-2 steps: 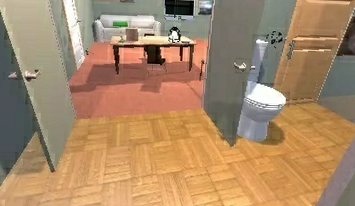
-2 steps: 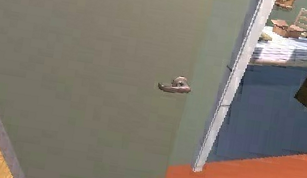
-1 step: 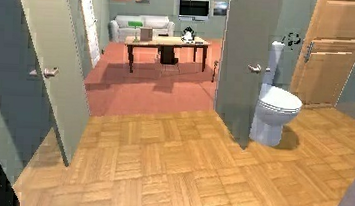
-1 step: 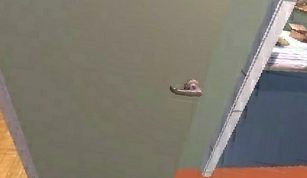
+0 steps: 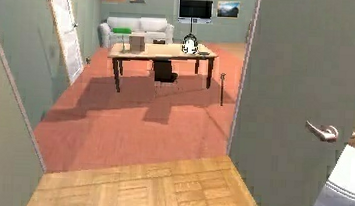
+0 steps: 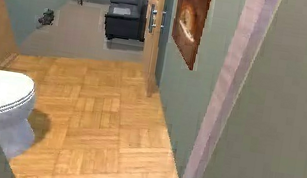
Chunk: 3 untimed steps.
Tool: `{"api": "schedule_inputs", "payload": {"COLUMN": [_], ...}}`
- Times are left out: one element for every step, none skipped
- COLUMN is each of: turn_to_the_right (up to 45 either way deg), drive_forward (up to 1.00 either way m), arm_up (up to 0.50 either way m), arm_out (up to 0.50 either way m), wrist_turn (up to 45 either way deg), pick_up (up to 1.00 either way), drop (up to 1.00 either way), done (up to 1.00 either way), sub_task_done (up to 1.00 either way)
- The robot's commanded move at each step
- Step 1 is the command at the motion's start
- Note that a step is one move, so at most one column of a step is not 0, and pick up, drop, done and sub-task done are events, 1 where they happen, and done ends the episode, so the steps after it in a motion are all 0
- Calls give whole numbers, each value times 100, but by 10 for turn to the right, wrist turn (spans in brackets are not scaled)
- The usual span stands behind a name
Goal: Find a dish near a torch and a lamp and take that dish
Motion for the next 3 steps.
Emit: {"api": "schedule_inputs", "payload": {"turn_to_the_right": [0,-30,0], "drive_forward": [100,0,100], "arm_up": [0,0,0], "arm_out": [0,0,0], "wrist_turn": [0,0,0], "pick_up": [0,0,0], "drop": [0,0,0], "done": [0,0,0], "sub_task_done": [0,0,0]}}
